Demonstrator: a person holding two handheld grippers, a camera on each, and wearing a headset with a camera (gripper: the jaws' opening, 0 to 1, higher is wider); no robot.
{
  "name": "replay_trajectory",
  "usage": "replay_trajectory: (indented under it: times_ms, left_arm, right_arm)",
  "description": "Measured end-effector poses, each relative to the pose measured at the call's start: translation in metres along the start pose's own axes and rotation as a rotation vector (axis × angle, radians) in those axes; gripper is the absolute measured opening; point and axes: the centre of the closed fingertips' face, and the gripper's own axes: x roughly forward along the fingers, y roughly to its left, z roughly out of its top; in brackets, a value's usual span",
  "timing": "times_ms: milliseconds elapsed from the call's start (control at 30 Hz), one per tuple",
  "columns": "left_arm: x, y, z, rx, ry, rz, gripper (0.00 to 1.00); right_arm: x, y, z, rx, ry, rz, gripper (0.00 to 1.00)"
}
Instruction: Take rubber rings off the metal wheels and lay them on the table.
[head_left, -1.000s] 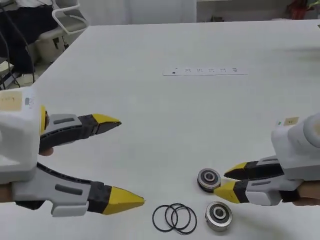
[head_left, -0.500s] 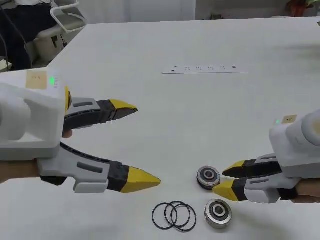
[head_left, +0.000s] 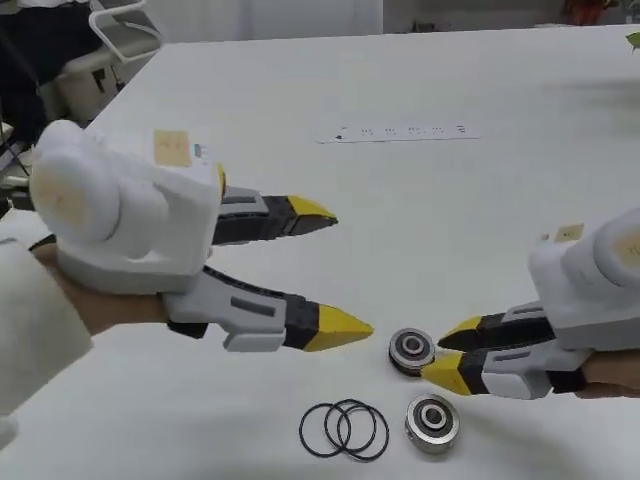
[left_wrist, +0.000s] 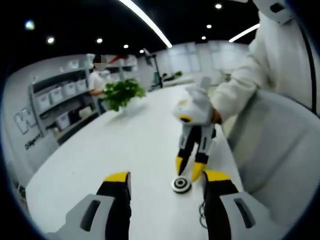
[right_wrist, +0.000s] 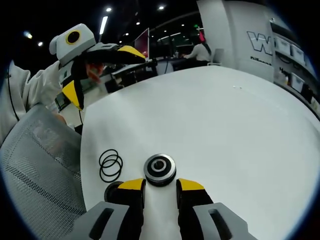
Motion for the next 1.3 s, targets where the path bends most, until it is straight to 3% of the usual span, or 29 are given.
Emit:
replay_trajectory:
  times_ms: [300,467,633,867,967,1267,1300]
  left_arm:
    - [0.031,-0.005,-0.012,0.001,0.014,-0.036,0.47]
    - [0.051,-0.007,-0.031,0.012,0.061,-0.06,0.4]
    - [0.063,-0.01,-0.042,-0.022,0.074,-0.076,0.34]
    - [0.079,-0.024,-0.061,-0.039,0.12,-0.119,0.27]
    - [0.085,-0.021,-0.07,-0.053,0.155,-0.101,0.22]
    - [0.082,-0.03,-0.071,-0.092,0.149,-0.138,0.14]
    - [0.083,-0.028,-0.069,-0.094,0.137,-0.123,0.14]
  right_arm:
    - [0.001,-0.001,0.0,-0.002,-0.003,0.0,0.2]
    - [0.002,0.0,-0.001,-0.008,0.001,0.004,0.18]
    - [0.003,0.0,-0.001,-0.015,0.004,0.005,0.17]
    - [0.003,-0.001,-0.003,-0.024,0.01,0.003,0.16]
    - [0.003,-0.001,-0.003,-0.028,0.013,0.003,0.16]
    - [0.004,-0.002,-0.004,-0.038,0.017,0.001,0.14]
    - [0.005,-0.002,-0.004,-0.044,0.019,0.0,0.14]
